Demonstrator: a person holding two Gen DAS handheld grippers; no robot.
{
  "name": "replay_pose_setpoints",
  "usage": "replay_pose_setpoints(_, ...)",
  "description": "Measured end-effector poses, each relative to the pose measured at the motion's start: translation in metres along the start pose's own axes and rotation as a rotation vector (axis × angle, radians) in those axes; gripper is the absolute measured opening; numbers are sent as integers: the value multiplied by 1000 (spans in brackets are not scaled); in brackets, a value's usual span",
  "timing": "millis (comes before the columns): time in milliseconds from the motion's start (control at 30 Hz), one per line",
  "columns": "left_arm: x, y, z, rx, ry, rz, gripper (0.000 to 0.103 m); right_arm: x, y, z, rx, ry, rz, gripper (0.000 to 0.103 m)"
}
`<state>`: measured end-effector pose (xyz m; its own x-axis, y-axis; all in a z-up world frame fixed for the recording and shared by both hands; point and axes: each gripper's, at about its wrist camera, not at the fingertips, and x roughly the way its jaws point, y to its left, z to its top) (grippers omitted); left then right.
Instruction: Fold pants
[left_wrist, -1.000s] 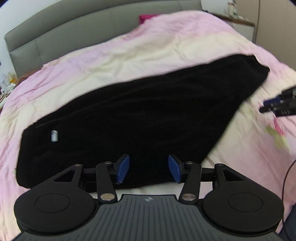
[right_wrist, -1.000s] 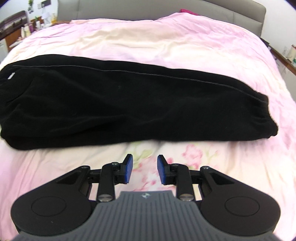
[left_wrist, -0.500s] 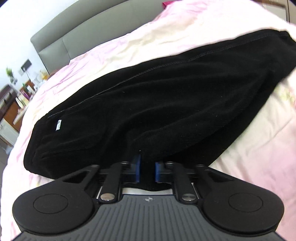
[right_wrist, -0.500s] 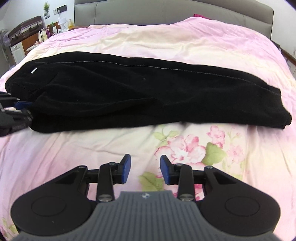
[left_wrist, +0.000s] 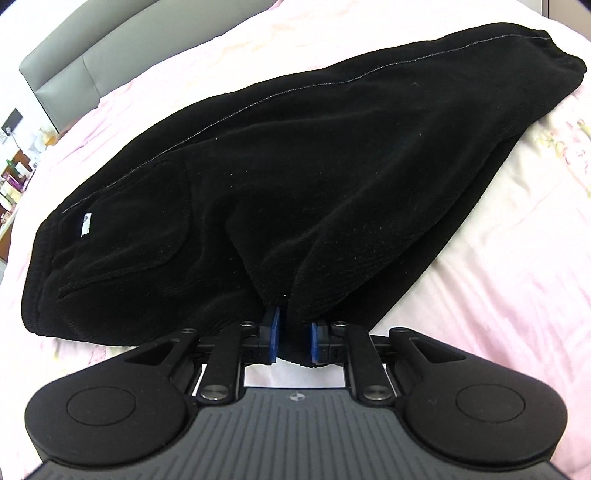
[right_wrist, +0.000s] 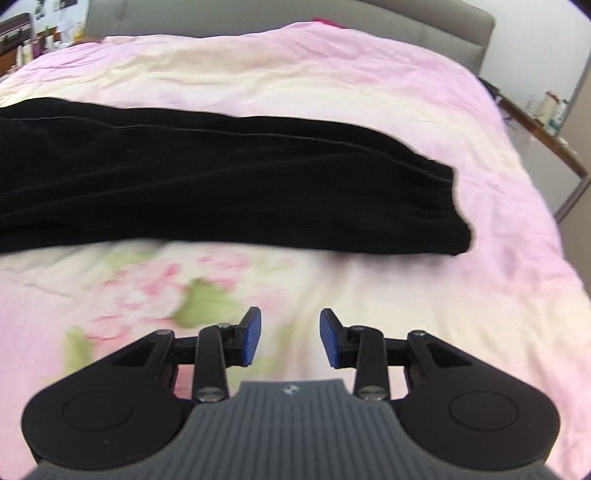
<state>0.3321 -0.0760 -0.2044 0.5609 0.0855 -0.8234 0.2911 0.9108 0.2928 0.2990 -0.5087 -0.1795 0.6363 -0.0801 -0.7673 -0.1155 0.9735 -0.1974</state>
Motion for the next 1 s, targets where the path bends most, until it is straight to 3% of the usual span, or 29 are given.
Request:
replay_pose_setpoints(167,4,-13,0,61,13,29,17,20,-51,11,-68,8,-76,36)
replay_pose_setpoints(267,12,-18,2,90,44,23,19,34,-99,28,56,23,-58,37)
replay_pose_setpoints(333,10,-17,8,119,70,-9,25,45,-132,37,185,41,-14,40)
replay_pose_setpoints(400,0,-5,15,119,97,-76,43,56,-158,48,297,29,6,43)
replay_pose_setpoints(433,-4,3,19,115,109,-120,44,60,-167,53,328,20,23,43)
replay_pose_setpoints(633,-17,55,58,-58,101,-218,50,95,-194,103,306,-17,79,43)
replay_pose_setpoints(800,-9,88,82,-175,65,-150,51,144,-216,128,419,-25,100,46)
replay_pose_setpoints(867,-6,94,85,-197,66,-134,51,163,-227,128,525,-8,165,46)
replay_pose_setpoints(1000,10,103,86,-234,89,-120,51,177,-233,127,591,2,221,29)
